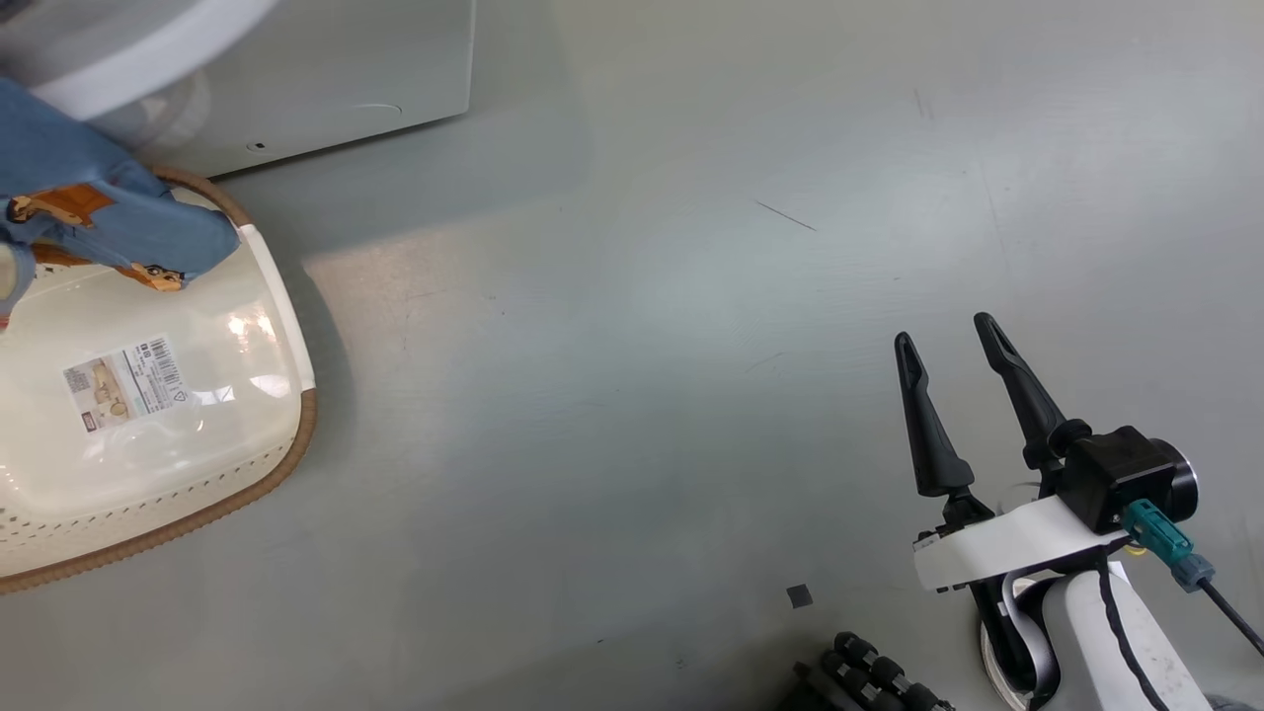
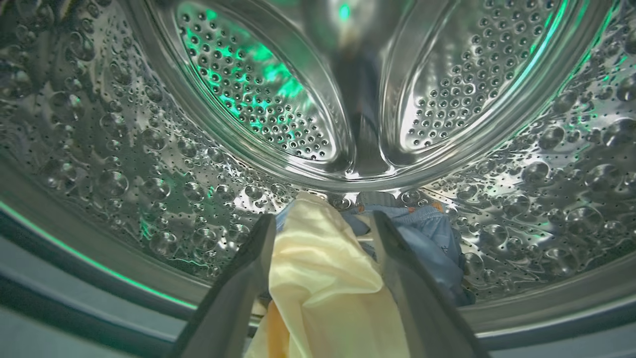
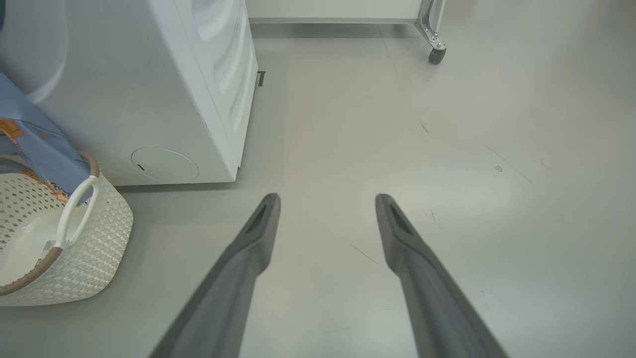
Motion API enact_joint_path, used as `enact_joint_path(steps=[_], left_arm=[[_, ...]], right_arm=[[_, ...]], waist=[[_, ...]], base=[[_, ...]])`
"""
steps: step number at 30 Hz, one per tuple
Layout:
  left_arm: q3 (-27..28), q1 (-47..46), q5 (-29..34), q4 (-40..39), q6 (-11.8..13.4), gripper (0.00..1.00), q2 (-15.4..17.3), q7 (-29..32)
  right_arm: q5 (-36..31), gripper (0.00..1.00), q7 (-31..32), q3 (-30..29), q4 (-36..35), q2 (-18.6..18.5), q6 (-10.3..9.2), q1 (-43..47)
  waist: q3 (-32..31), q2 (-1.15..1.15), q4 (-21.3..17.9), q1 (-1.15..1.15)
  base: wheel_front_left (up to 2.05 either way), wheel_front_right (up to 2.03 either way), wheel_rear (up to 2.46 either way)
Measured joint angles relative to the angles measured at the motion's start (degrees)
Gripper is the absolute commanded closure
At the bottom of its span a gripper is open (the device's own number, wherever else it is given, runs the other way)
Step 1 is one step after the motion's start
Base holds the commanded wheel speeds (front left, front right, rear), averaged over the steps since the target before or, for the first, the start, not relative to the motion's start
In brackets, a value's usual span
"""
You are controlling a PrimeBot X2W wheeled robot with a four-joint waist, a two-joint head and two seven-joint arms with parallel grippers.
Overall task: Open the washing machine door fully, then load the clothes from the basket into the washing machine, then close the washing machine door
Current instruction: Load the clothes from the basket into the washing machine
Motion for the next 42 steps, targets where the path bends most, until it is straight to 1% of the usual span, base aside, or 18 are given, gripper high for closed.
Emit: enact_joint_path(steps=[3,8,12,18,20,22,31,34,42], left_arm=[[0.10,-0.16,-0.42,0.33,0.16,0.00,-0.30,0.03],[0.18,-0.15,-1.09,0.34,0.14,0.00,-1.77,-0.76],[-0.07,0.00,-1.38,0.34,-0.96,0.00,-2.79,-1.19],[-0.15,1.53,-2.47,-0.03,-2.59,0.00,-6.45,-2.41],[-0.26,2.70,-2.85,-0.30,-3.47,0.00,-7.46,-2.55],[-0.31,3.96,-3.44,-0.76,-3.71,0.00,-8.15,-3.23],[-0.46,9.81,-4.16,-3.09,-5.44,0.00,-9.64,-4.90],[-0.52,12.07,-4.46,-4.04,-5.46,0.00,-10.27,-5.13],[0.11,20.44,-5.49,-7.19,-5.98,0.00,-10.54,-5.90]], right_arm=[[0.00,0.00,0.00,-0.35,-0.01,-0.02,0.00,0.00],[0.00,0.00,0.00,-1.52,-0.07,-0.07,0.00,0.00],[0.00,0.00,0.00,-2.37,-0.08,-0.08,0.00,-0.01],[-0.05,0.00,0.00,-3.18,-0.51,-0.19,0.00,-1.69],[-0.11,0.00,0.00,-3.30,-0.52,-0.30,0.00,-2.42],[-0.14,0.00,0.00,-3.33,-0.49,-0.34,0.00,-2.65],[-0.18,0.00,0.00,-4.37,-0.45,-0.46,0.00,-3.34],[-0.19,0.00,0.00,-4.72,-0.44,-0.49,0.00,-3.34],[-0.35,0.00,0.00,-4.76,-0.44,-0.49,0.00,-3.35]], waist=[[-0.28,0.00,0.58,0.00],[-0.52,0.00,1.79,0.00],[-0.72,0.00,3.02,0.00],[-1.03,0.00,5.22,0.00],[-1.14,0.00,5.98,0.00],[-1.29,0.00,6.70,0.00],[-2.48,0.00,9.47,0.00],[-2.92,0.00,10.21,0.00],[-3.82,0.00,11.35,0.00]], base=[[0.00,0.00,0.00],[0.00,0.00,0.00],[0.00,0.00,0.00],[0.00,0.00,0.00],[0.00,0.00,0.00],[0.00,0.00,0.00],[0.00,0.00,0.00],[0.00,0.00,0.00],[0.00,0.00,0.00]])
